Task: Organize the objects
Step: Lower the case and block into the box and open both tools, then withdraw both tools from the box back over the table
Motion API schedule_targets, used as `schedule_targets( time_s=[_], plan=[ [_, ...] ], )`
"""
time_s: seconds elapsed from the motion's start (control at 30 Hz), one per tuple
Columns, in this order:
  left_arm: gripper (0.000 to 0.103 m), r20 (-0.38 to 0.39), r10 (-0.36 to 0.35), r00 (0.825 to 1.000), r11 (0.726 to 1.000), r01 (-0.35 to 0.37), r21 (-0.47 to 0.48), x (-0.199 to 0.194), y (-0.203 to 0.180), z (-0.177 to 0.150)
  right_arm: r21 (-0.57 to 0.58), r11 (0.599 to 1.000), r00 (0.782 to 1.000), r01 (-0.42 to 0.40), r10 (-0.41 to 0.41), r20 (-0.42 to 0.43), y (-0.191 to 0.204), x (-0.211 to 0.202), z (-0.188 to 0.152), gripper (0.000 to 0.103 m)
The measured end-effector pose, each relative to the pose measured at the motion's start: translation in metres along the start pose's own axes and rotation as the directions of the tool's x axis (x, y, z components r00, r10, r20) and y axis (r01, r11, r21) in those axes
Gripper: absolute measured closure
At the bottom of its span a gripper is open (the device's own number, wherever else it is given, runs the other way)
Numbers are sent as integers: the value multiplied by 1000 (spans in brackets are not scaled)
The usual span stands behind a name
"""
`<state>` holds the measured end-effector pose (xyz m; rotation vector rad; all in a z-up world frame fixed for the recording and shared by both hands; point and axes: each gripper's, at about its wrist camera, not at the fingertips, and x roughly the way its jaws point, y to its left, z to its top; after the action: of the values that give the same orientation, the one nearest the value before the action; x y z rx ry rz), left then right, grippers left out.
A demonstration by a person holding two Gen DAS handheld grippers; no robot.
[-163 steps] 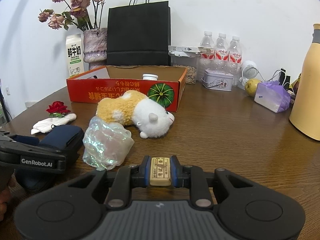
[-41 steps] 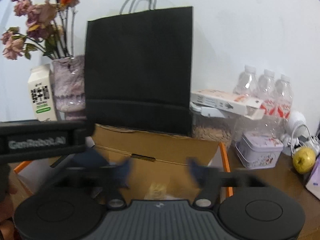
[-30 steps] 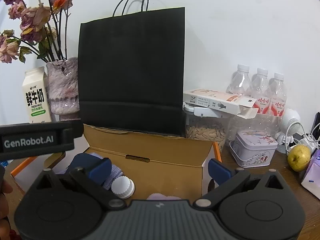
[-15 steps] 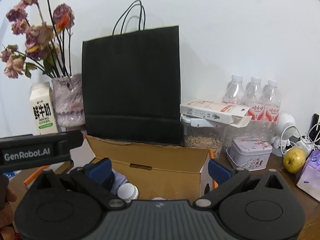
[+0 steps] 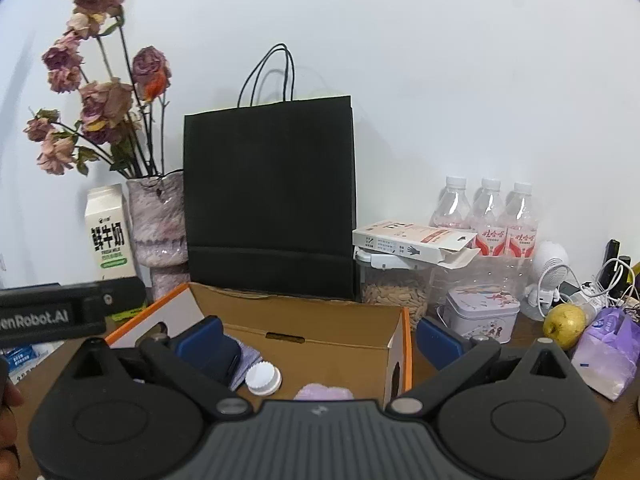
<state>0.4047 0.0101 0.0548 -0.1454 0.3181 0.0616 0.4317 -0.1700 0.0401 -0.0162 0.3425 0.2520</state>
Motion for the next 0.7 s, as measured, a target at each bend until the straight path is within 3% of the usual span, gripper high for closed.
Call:
schedule_targets(
  time_s=[0.7],
  plan=[
    [0,-53,-1,999,1000,0,-4,-87,31,-26,-43,999,1000,-22,21,-14,9,-97,-36,0]
  ],
)
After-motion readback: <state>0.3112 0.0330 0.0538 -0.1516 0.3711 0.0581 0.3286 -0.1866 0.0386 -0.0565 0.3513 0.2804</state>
